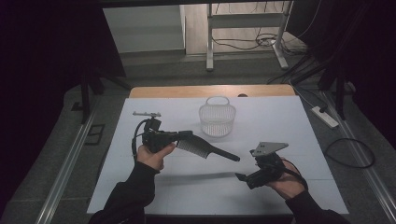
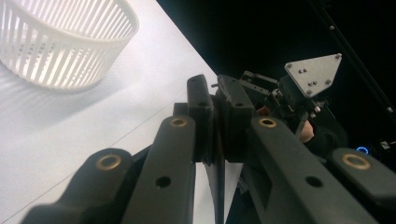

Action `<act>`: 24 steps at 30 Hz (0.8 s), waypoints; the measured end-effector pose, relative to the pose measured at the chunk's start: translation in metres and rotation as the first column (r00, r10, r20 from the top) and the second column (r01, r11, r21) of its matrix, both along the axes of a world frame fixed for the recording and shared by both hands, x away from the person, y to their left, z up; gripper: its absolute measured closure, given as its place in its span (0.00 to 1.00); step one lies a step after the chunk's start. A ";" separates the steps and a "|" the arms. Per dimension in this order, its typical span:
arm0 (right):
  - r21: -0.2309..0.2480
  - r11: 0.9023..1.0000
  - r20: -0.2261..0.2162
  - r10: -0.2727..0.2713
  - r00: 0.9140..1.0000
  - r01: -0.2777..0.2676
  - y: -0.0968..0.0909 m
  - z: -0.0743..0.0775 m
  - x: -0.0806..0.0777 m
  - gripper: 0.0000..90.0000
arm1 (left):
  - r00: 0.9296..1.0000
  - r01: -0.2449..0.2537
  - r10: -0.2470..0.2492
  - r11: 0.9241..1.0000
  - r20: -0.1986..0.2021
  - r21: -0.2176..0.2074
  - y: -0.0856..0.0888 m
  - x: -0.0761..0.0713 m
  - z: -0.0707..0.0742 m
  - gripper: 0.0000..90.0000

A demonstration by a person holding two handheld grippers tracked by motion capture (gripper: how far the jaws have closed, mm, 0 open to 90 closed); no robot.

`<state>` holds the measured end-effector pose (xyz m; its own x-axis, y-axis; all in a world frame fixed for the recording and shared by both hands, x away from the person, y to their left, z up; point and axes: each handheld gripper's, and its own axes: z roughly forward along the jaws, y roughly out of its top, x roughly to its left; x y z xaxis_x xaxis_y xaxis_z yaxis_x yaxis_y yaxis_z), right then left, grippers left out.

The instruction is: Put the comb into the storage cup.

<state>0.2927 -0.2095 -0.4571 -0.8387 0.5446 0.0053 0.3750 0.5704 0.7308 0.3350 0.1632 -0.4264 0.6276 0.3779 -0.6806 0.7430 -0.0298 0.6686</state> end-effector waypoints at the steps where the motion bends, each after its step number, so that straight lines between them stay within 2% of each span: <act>1: 0.005 1.000 -0.002 -0.011 1.000 0.011 -0.002 0.000 0.000 0.00 | 1.000 -0.002 0.002 1.000 0.005 0.000 0.001 0.000 0.001 0.93; 4: -0.007 0.999 0.006 -0.031 0.999 0.031 -0.009 0.000 0.000 0.00 | 1.000 -0.007 0.007 1.000 0.017 0.003 0.005 0.000 0.003 0.93; 11: -0.038 0.998 0.014 -0.047 0.999 0.047 -0.018 -0.003 0.000 0.00 | 0.999 -0.030 0.030 1.000 0.013 0.001 0.013 0.000 0.001 0.93; 15: -0.034 0.998 0.005 -0.052 0.999 0.053 -0.021 -0.004 -0.001 0.00 | 0.999 -0.045 0.045 0.999 0.019 -0.002 0.019 0.000 0.003 0.93; 18: -0.039 0.998 -0.019 -0.051 0.999 0.050 -0.024 -0.007 -0.001 0.00 | 0.998 -0.057 0.057 0.998 0.021 -0.002 0.023 0.001 0.004 0.93; 24: -0.025 0.998 -0.017 -0.066 0.998 0.065 -0.027 -0.006 -0.004 0.00 | 0.998 -0.063 0.063 0.998 0.018 0.003 0.025 0.005 0.004 0.93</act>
<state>0.2891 -0.2362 -0.4630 -0.8011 0.5984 0.0054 0.4246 0.5620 0.7098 0.3398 0.1887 -0.4222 0.6146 0.4200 -0.6677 0.7312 0.0144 0.6820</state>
